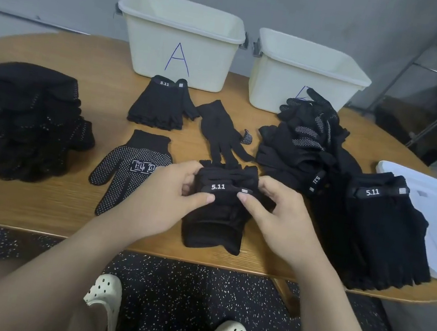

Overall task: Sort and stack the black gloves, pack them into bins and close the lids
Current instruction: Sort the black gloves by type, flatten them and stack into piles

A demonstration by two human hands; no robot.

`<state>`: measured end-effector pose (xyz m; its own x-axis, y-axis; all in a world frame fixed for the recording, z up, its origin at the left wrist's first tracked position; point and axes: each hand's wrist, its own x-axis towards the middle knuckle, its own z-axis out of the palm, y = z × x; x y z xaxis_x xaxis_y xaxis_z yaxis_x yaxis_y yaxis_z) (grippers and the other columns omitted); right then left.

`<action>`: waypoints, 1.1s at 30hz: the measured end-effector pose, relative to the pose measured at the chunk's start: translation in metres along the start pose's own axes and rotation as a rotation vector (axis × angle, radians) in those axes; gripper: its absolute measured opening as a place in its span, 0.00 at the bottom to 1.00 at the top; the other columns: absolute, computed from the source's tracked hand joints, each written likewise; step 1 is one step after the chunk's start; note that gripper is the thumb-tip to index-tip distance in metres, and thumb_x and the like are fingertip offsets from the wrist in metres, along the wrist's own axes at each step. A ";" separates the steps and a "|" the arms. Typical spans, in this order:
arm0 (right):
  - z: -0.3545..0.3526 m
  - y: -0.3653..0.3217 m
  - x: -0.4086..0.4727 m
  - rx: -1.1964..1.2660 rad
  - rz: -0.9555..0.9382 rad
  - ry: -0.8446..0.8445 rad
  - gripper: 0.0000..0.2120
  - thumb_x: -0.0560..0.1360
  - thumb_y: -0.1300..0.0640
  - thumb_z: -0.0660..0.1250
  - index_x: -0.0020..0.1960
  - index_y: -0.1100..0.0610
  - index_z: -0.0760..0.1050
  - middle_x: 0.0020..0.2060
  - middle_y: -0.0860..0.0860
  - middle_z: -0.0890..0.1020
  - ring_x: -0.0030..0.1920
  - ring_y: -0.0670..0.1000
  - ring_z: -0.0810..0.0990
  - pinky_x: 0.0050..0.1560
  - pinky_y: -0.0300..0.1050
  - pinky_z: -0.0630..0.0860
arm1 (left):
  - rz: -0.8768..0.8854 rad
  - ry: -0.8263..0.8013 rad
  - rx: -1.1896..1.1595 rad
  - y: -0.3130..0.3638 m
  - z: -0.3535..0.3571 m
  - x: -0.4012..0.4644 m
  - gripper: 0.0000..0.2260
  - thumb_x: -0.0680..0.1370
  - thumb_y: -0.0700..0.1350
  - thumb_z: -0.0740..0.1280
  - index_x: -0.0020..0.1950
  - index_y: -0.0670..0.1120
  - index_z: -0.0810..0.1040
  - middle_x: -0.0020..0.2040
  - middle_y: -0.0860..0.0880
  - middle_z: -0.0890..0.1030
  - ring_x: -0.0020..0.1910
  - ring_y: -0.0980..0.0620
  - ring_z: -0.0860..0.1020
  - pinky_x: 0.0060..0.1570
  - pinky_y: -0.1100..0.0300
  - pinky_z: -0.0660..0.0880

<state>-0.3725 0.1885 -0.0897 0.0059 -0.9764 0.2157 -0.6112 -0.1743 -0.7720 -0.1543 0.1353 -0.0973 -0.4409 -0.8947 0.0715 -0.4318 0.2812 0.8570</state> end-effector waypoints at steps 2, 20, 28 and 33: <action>0.001 -0.004 0.001 0.048 -0.010 0.022 0.05 0.80 0.57 0.70 0.56 0.53 0.82 0.50 0.41 0.86 0.56 0.41 0.82 0.57 0.31 0.75 | -0.005 0.011 0.005 0.001 0.000 -0.001 0.12 0.77 0.41 0.75 0.59 0.51 0.79 0.51 0.59 0.85 0.49 0.66 0.82 0.47 0.75 0.74; -0.075 -0.070 0.009 0.269 -0.191 0.377 0.07 0.81 0.61 0.69 0.58 0.59 0.82 0.52 0.50 0.87 0.56 0.49 0.85 0.57 0.47 0.81 | 0.350 0.330 -0.381 0.088 0.021 0.028 0.04 0.85 0.49 0.65 0.54 0.53 0.79 0.50 0.55 0.85 0.52 0.57 0.82 0.52 0.57 0.80; -0.174 -0.050 -0.026 0.082 0.098 0.201 0.10 0.81 0.55 0.69 0.53 0.62 0.82 0.46 0.54 0.88 0.50 0.55 0.87 0.54 0.55 0.84 | 0.171 -0.066 -0.530 0.128 0.087 0.020 0.14 0.81 0.59 0.65 0.54 0.51 0.84 0.53 0.39 0.85 0.56 0.37 0.82 0.59 0.35 0.78; -0.205 -0.021 -0.037 0.052 0.226 0.168 0.15 0.80 0.51 0.68 0.52 0.63 0.82 0.46 0.59 0.87 0.50 0.62 0.86 0.50 0.53 0.82 | 0.095 -0.206 -0.517 0.143 0.117 0.029 0.21 0.84 0.53 0.65 0.50 0.32 0.76 0.43 0.32 0.82 0.37 0.40 0.84 0.40 0.43 0.83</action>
<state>-0.5224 0.2548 0.0411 -0.2597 -0.9572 0.1278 -0.5411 0.0346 -0.8403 -0.3210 0.1908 -0.0324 -0.6262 -0.7728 0.1037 0.0360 0.1042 0.9939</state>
